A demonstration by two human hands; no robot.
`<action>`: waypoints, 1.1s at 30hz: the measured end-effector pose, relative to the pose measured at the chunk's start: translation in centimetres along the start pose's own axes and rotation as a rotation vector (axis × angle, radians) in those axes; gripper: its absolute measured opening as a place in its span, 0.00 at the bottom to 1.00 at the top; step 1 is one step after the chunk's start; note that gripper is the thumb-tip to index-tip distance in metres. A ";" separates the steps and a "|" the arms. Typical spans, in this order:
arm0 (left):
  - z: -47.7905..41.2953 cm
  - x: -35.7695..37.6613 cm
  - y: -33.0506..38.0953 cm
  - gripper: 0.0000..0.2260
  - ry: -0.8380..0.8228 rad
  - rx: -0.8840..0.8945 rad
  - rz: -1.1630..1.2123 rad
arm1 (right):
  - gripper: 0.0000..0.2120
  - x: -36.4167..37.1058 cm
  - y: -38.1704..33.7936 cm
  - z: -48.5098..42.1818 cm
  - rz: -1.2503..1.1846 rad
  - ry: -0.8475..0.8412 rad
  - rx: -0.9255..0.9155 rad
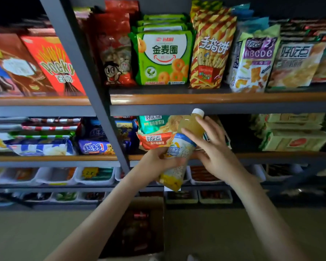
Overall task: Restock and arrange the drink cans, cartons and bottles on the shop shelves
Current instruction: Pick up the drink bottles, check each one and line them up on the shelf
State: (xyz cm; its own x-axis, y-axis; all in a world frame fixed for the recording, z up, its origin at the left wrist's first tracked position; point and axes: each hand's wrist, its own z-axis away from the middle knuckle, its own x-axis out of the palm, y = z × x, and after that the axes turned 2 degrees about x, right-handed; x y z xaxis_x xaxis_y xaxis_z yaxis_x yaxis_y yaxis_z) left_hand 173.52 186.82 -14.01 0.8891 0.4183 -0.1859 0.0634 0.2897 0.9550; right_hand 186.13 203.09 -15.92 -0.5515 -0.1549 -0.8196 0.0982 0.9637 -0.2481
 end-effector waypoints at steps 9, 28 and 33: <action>2.0 -2.4 1.3 0.13 -0.070 -0.087 0.086 | 0.22 1.7 -1.7 0.3 -0.152 -0.075 -0.070; 1.9 0.0 -2.9 0.30 -0.021 0.186 -0.154 | 0.23 2.3 -4.3 1.1 -1.389 -0.132 0.819; 1.5 0.0 -3.4 0.25 0.018 0.121 -0.008 | 0.20 2.6 -4.3 1.1 -1.339 -0.190 0.774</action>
State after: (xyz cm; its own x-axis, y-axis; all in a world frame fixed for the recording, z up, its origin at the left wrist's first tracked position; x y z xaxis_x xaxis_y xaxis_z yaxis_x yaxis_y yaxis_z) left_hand 173.99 184.56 -16.89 0.8802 0.4319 -0.1965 0.1256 0.1873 0.9742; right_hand 185.19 198.27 -17.50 -0.4798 -0.8603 0.1725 0.0586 -0.2276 -0.9720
